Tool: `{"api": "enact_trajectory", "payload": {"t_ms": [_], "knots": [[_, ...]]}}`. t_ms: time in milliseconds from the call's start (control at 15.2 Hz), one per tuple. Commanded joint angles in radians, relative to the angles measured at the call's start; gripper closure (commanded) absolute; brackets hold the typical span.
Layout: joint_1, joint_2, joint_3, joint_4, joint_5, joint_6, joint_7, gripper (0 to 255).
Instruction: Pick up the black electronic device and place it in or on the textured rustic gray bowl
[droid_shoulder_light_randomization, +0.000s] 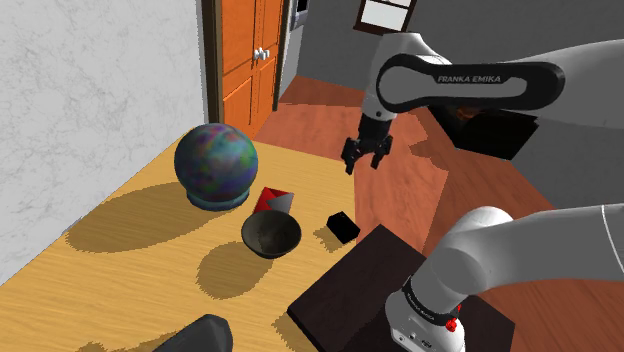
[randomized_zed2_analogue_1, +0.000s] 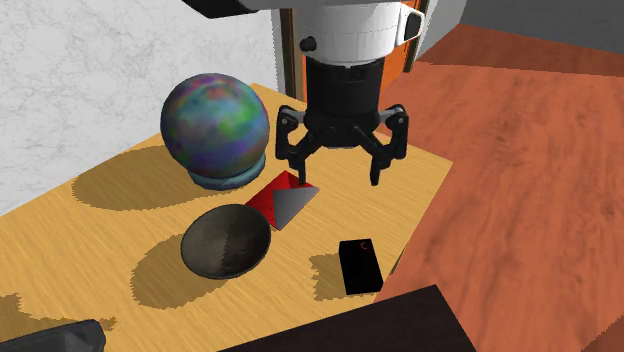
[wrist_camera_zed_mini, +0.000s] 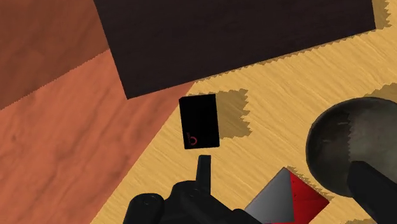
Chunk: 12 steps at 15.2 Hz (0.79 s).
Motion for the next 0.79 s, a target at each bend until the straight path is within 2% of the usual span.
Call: {"api": "enact_trajectory", "payload": {"t_ms": [0, 396, 726], "knots": [[-0.029, 0.017, -0.015, -0.057, 0.017, 0.074, 0.05, 0], [-0.101, 0.136, -0.059, -0.179, 0.082, 0.311, 0.178, 0], [-0.134, 0.281, -0.104, -0.259, 0.172, 0.536, 0.251, 0]]}}
